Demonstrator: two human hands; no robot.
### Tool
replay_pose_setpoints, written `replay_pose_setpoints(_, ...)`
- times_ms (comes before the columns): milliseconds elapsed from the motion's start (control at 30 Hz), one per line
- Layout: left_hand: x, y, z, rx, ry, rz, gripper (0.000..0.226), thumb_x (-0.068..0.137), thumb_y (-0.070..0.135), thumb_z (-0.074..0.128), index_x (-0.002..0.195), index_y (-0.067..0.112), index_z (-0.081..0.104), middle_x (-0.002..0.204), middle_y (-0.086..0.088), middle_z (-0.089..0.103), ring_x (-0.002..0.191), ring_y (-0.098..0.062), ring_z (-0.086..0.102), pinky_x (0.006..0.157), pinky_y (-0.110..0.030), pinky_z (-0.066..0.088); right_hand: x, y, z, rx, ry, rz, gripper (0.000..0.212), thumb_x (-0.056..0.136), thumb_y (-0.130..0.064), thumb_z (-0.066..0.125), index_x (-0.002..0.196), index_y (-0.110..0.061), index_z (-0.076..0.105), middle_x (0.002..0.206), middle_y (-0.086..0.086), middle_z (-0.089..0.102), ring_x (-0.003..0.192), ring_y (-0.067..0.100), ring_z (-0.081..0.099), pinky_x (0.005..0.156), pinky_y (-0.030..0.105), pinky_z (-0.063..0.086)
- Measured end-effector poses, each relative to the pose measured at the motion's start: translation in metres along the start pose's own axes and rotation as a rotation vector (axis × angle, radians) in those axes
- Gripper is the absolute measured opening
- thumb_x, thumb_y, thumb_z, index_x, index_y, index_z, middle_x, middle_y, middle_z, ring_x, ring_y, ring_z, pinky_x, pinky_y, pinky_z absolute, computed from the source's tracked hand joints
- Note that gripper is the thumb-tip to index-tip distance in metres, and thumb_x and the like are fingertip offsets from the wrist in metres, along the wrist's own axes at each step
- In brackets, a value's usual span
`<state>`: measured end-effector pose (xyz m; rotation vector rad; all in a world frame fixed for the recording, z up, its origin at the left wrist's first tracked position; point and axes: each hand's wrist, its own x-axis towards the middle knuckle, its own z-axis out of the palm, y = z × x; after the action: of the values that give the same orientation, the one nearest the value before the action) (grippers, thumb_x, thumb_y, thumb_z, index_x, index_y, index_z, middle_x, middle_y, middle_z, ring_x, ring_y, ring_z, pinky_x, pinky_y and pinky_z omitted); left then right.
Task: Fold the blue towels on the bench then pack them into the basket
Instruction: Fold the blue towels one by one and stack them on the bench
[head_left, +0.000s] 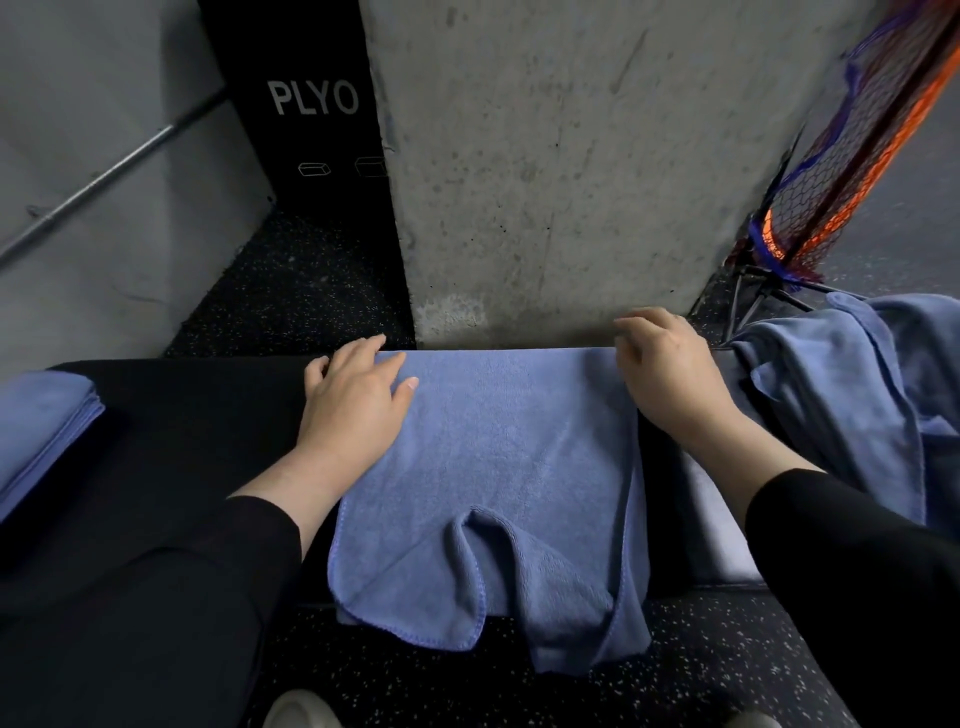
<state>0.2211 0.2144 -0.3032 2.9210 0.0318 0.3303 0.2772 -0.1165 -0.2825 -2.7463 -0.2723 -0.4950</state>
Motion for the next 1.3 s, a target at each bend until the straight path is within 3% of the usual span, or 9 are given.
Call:
replay_pose_setpoints(267, -0.059, 0.026, -0.03, 0.038, -0.216, 0.408, 0.042, 0.098, 0.049, 0.04, 0.121, 0.028, 0.068, 0.13, 0.006, 0.062, 0.123, -0.019, 0.057, 0.099, -0.037, 0.042, -0.065, -0.063, -0.025, -0.113, -0.372, -0.205, 0.019, 0.1, -0.022, 0.048, 0.105, -0.015, 0.065, 0.108, 0.003, 0.065, 0.094, 0.032, 0.067, 0.074, 0.044, 0.055)
replay_pose_setpoints(400, -0.075, 0.013, -0.038, 0.047, -0.441, 0.319, 0.059, 0.105, 0.055, 0.035, 0.159, 0.033, 0.028, 0.168, 0.013, 0.013, 0.154, -0.003, 0.01, 0.125, -0.037, 0.009, -0.102, -0.069, -0.022, -0.158, -0.589, -0.163, 0.046, 0.108, -0.031, 0.033, 0.148, -0.008, 0.037, 0.163, 0.009, 0.028, 0.148, 0.022, 0.032, 0.114, 0.039, 0.037)
replay_pose_setpoints(567, -0.055, 0.022, -0.037, 0.137, -0.524, 0.276, 0.065, 0.105, 0.058, 0.027, 0.162, 0.032, 0.01, 0.169, 0.012, -0.003, 0.155, -0.006, -0.006, 0.126, -0.047, -0.003, -0.076, -0.055, -0.015, -0.089, -0.674, -0.151, 0.065, 0.108, -0.039, 0.034, 0.161, -0.01, 0.009, 0.169, 0.005, -0.001, 0.156, 0.018, 0.002, 0.124, 0.034, 0.004)
replay_pose_setpoints(700, -0.042, 0.035, -0.033, 0.12, -0.365, 0.242, 0.05, 0.105, 0.05, 0.038, 0.15, 0.03, 0.044, 0.164, 0.006, 0.031, 0.153, -0.014, 0.023, 0.122, -0.044, 0.014, -0.063, -0.045, -0.01, 0.021, -0.585, -0.148, 0.06, 0.104, -0.037, 0.047, 0.156, -0.012, 0.031, 0.167, 0.004, 0.018, 0.153, 0.019, 0.018, 0.124, 0.035, 0.012)
replay_pose_setpoints(767, -0.05, 0.043, -0.036, -0.081, -0.208, 0.251, 0.035, 0.102, 0.049, 0.046, 0.121, 0.028, 0.067, 0.126, 0.012, 0.063, 0.123, -0.015, 0.056, 0.102, -0.035, 0.035, -0.065, -0.048, -0.018, 0.116, -0.474, -0.19, 0.041, 0.101, -0.036, 0.054, 0.137, -0.017, 0.057, 0.149, 0.001, 0.049, 0.135, 0.023, 0.049, 0.114, 0.037, 0.036)
replay_pose_setpoints(833, -0.065, 0.048, -0.044, -0.263, -0.257, 0.224, 0.041, 0.095, 0.061, 0.047, 0.107, 0.03, 0.07, 0.101, 0.017, 0.058, 0.099, -0.011, 0.059, 0.092, -0.034, 0.044, -0.071, -0.055, -0.029, 0.145, -0.372, -0.269, 0.027, 0.098, -0.042, 0.056, 0.107, -0.022, 0.071, 0.112, -0.004, 0.066, 0.101, 0.022, 0.065, 0.089, 0.039, 0.051)
replay_pose_setpoints(933, -0.087, 0.044, -0.054, -0.1, -0.436, 0.3, 0.078, 0.077, 0.085, 0.032, 0.134, 0.036, 0.056, 0.118, 0.015, 0.053, 0.116, -0.01, 0.049, 0.104, -0.037, 0.039, -0.084, -0.065, -0.05, 0.11, -0.49, -0.241, 0.031, 0.093, -0.055, 0.057, 0.093, -0.025, 0.069, 0.091, -0.01, 0.06, 0.082, 0.014, 0.06, 0.077, 0.038, 0.051)
replay_pose_setpoints(1067, -0.112, 0.033, -0.063, -0.018, -0.49, 0.346, 0.089, 0.085, 0.076, 0.05, 0.158, 0.034, 0.02, 0.153, 0.014, 0.035, 0.143, -0.009, 0.03, 0.115, -0.038, 0.027, -0.109, -0.077, -0.08, 0.069, -0.64, -0.274, 0.039, 0.083, -0.068, 0.058, 0.093, -0.03, 0.052, 0.093, -0.012, 0.053, 0.082, 0.014, 0.054, 0.079, 0.041, 0.05)
replay_pose_setpoints(1300, -0.137, 0.044, -0.061, -0.025, -0.237, 0.374, 0.025, 0.1, 0.039, 0.055, 0.119, 0.026, 0.066, 0.123, 0.01, 0.054, 0.121, -0.014, 0.051, 0.097, -0.033, 0.037, -0.172, -0.107, -0.084, -0.187, -0.658, -0.297, 0.068, 0.075, -0.081, 0.055, 0.116, -0.026, 0.054, 0.121, -0.006, 0.049, 0.114, 0.021, 0.051, 0.092, 0.043, 0.047)
